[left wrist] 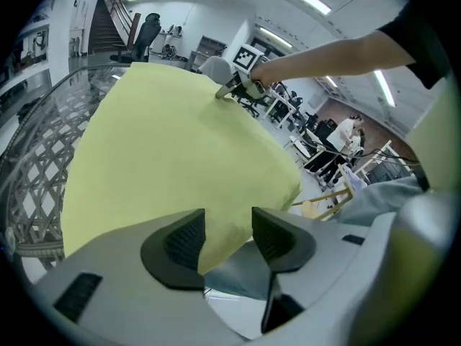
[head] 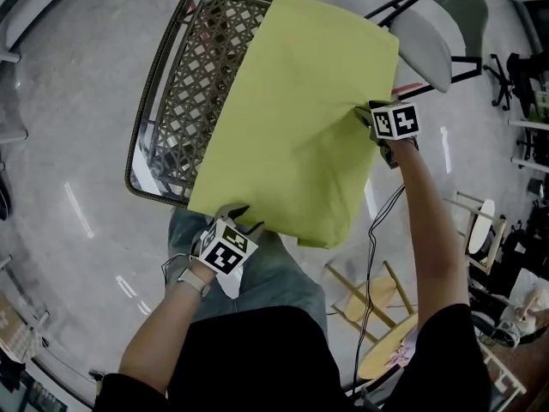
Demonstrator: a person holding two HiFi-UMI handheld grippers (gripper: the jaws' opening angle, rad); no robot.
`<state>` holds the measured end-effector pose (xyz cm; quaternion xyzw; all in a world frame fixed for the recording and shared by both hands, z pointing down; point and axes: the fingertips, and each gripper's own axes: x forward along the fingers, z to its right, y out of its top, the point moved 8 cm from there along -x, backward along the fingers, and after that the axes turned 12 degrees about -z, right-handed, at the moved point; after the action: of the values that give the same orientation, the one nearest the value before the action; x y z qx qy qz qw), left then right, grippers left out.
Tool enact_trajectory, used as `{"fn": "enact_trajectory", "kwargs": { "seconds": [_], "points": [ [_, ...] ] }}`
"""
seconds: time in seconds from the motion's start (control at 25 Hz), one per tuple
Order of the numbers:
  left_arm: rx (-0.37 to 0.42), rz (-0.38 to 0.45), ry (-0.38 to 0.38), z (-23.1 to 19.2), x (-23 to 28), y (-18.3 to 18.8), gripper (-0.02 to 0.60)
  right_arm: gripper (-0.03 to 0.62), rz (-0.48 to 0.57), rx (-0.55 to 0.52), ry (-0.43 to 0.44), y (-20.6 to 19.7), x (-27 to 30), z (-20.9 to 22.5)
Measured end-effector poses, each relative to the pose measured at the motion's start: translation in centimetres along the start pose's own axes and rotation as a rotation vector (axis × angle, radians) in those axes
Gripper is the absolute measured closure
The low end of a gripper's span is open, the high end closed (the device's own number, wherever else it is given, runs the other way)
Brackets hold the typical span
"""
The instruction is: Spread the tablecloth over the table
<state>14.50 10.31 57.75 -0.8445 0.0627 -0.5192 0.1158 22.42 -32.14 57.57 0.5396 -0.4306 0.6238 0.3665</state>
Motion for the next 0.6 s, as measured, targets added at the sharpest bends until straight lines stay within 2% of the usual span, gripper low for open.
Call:
{"fn": "enact_trajectory", "kwargs": {
  "seconds": [0.2,0.4,0.6],
  "points": [
    [0.000,-0.018,-0.058,1.8,1.2,0.4,0.374,0.390,-0.083,0.005,0.005,-1.5,-0.2,1.2],
    [0.062,-0.075,-0.094,3.3,1.5,0.4,0.374,0.395,-0.166,-0.038,0.013,-2.5,-0.4,1.2],
    [0.000,0.015,-0.077,1.9,0.4,0.8,0.374,0.396,-0.153,-0.035,-0.002,-2.8,-0.5,1.1]
  ]
}}
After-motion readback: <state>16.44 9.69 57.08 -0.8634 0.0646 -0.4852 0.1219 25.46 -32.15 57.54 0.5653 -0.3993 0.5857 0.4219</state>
